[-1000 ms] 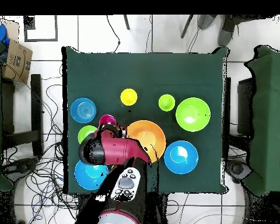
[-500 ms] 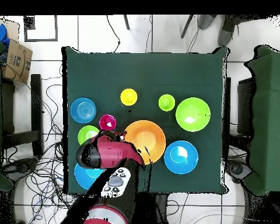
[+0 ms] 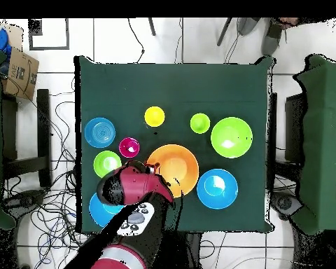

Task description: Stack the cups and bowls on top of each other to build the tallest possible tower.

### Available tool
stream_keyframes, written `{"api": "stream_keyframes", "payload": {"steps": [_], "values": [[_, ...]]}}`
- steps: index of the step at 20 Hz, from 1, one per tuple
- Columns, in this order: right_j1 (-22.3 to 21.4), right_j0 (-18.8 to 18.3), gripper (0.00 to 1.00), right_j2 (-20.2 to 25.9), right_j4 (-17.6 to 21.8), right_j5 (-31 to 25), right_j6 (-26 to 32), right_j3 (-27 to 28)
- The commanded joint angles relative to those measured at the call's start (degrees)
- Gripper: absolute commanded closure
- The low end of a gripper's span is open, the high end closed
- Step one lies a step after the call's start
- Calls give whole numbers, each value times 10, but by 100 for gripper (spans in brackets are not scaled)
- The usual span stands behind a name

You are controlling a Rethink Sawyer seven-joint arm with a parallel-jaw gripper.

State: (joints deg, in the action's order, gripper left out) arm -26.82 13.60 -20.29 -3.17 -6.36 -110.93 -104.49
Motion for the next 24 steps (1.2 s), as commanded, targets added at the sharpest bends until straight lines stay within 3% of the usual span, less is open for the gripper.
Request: {"api": "stream_keyframes", "payload": {"steps": [1, 24], "values": [[45, 3, 0, 11, -11, 26, -89, 40], [86, 11, 0, 19, -59, 86, -115, 33]]}}
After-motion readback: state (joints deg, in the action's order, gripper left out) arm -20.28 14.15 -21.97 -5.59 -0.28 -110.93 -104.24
